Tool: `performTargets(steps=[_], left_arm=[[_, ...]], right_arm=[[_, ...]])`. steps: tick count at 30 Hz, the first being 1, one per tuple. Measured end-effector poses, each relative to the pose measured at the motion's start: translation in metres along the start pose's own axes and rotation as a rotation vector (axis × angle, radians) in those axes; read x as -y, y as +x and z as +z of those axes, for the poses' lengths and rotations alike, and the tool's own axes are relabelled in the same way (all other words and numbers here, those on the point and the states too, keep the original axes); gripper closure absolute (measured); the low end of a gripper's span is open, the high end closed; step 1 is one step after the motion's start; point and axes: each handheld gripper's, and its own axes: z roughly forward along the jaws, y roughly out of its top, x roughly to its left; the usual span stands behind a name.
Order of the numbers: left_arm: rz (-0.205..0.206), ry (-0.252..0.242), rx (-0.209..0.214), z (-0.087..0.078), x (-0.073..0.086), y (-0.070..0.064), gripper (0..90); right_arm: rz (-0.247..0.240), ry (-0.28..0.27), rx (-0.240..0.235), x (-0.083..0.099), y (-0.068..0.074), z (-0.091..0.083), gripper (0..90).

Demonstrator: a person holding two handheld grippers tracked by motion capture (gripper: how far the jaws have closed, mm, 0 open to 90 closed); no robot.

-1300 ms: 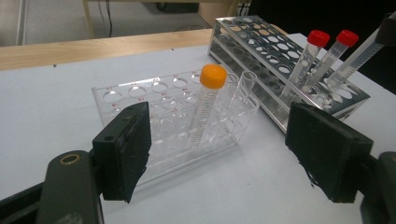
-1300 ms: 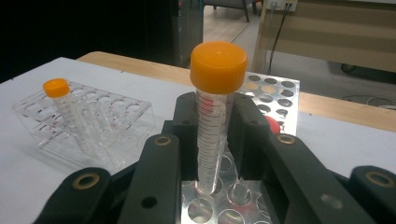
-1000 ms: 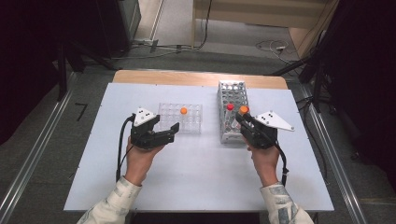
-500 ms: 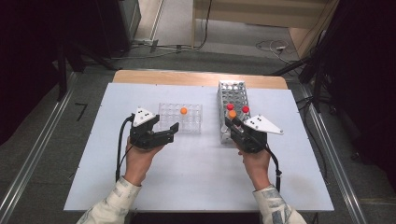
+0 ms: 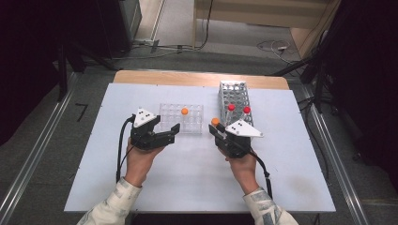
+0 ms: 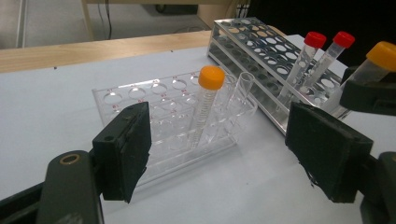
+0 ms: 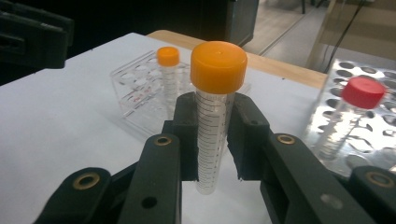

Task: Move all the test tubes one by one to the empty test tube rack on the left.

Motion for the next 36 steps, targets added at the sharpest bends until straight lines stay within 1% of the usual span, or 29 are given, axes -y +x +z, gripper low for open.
performTargets(steps=[5,9,21,22,26,30,31,32,33,36], left_arm=[[-0.002,-0.002,0.001,0.0,0.0,0.0,22.9],[-0.002,-0.004,0.003,-0.001,0.0,0.0,22.9],[0.004,-0.008,0.01,-0.002,-0.001,-0.003,22.9],[0.003,-0.009,0.012,-0.003,-0.001,-0.003,22.9],[0.005,-0.009,0.021,-0.003,0.0,-0.005,22.9],[0.021,0.003,0.04,0.0,0.001,-0.011,23.0],[0.021,0.003,0.04,0.0,0.001,-0.011,23.6],[0.035,0.007,0.053,0.001,0.002,-0.014,25.3],[0.037,0.007,0.061,0.001,0.002,-0.014,27.1],[0.047,0.007,0.101,0.002,0.004,-0.014,39.2]], right_arm=[[-0.013,0.014,-0.03,0.001,0.011,0.009,71.5],[-0.027,0.028,-0.044,0.002,0.02,0.016,71.5],[-0.034,0.053,-0.074,0.003,0.036,0.035,71.5],[-0.029,0.055,-0.075,0.003,0.037,0.037,71.5],[-0.036,0.063,-0.09,0.003,0.043,0.042,71.5],[-0.041,0.072,-0.107,0.002,0.05,0.047,71.5],[-0.046,0.071,-0.112,0.001,0.052,0.048,71.5],[-0.052,0.073,-0.118,0.001,0.055,0.049,71.5],[-0.054,0.076,-0.122,0.0,0.057,0.049,71.5],[-0.061,0.07,-0.138,-0.002,0.063,0.05,71.5]])
